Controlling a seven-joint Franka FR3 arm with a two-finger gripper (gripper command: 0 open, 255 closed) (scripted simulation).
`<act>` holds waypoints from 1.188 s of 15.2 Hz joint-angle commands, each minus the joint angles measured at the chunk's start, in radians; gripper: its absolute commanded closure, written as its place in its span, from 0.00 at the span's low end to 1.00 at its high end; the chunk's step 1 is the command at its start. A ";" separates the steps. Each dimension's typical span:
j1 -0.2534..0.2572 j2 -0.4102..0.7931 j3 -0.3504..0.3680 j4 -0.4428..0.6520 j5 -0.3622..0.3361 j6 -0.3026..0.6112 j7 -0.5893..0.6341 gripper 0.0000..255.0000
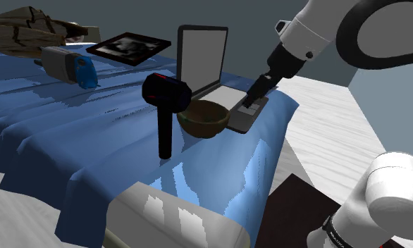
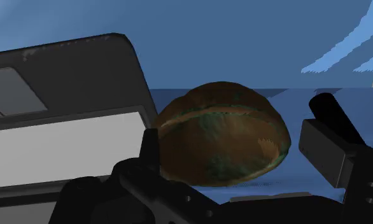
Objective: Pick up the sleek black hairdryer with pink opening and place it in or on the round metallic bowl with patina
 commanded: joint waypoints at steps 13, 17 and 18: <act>-0.016 0.035 0.439 -0.116 0.106 0.725 0.340 0.00; -0.065 0.073 0.501 -0.104 0.101 0.805 0.373 0.00; -0.077 0.089 0.510 -0.101 0.098 0.820 0.375 0.00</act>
